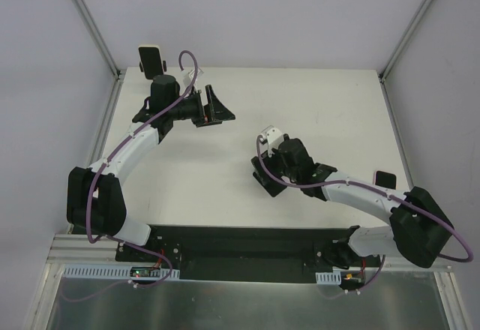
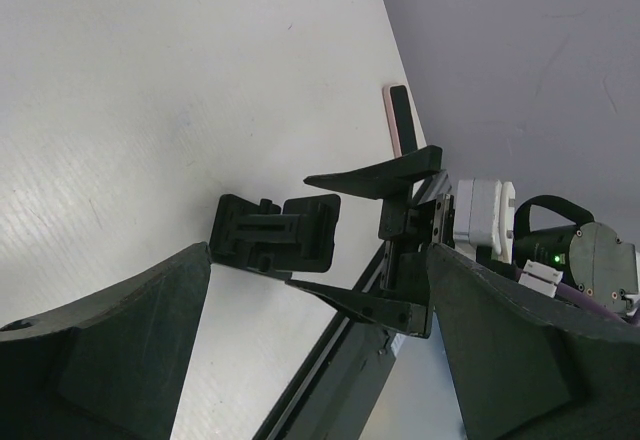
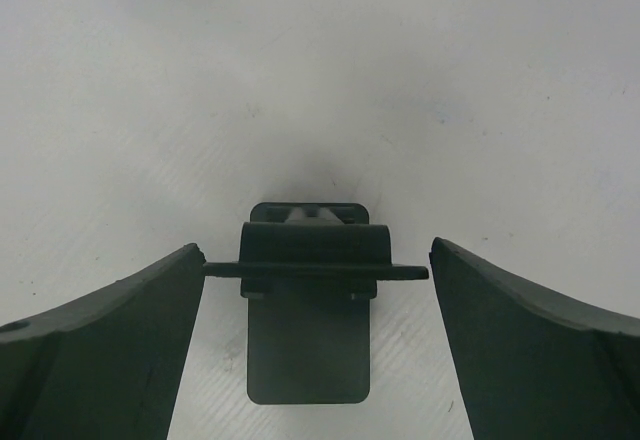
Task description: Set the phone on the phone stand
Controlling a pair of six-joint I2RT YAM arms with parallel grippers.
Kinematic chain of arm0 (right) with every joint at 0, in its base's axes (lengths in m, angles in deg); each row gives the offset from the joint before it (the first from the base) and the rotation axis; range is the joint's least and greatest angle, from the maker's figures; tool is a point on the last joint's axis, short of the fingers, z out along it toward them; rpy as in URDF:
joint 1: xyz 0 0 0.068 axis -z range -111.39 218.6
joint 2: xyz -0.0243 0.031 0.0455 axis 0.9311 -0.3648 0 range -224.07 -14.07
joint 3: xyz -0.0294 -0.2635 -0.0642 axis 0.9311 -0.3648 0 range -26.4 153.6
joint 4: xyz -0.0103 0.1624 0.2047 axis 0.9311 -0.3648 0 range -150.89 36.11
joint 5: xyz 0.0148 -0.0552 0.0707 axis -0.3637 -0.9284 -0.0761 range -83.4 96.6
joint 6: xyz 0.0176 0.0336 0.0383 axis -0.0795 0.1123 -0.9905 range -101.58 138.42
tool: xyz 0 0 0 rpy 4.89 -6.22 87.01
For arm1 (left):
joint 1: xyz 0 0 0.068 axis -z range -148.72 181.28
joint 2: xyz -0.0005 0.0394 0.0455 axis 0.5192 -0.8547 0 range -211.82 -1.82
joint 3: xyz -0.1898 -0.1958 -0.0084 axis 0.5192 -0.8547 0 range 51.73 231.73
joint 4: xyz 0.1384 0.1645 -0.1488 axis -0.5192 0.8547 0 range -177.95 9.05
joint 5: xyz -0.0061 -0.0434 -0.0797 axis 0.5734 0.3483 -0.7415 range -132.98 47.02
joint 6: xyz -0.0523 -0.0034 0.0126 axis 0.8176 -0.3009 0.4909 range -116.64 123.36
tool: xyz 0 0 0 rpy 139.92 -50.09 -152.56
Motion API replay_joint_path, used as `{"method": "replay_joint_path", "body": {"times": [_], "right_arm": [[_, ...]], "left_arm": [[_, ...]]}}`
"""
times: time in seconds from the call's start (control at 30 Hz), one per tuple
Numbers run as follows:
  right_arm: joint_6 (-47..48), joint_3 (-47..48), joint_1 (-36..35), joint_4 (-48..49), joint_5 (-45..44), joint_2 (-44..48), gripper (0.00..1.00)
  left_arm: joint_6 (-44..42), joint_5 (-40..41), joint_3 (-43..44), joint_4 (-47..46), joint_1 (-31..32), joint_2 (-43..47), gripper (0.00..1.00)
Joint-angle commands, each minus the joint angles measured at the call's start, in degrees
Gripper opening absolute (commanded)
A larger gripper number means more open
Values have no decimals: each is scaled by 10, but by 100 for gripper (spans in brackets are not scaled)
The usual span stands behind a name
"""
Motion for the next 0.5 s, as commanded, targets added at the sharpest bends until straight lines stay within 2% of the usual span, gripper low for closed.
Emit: {"method": "replay_joint_path", "body": {"times": [0.0, 0.17, 0.33, 0.43, 0.47], "right_arm": [[-7, 5, -10, 77, -39, -18, 96], [-27, 10, -19, 67, -85, -31, 100], [-34, 2, -30, 51, -90, -33, 92], [-39, 0, -30, 51, -90, -32, 81], [-39, 1, -30, 51, -84, -31, 74]], "left_arm": [[-15, -10, 20, -14, 1, 7, 87], [-15, -12, 23, -9, 2, 8, 87], [-16, -10, 23, -9, 1, 16, 87], [-21, -6, 22, -8, 2, 19, 87], [-23, -5, 22, -7, 2, 17, 87]]}}
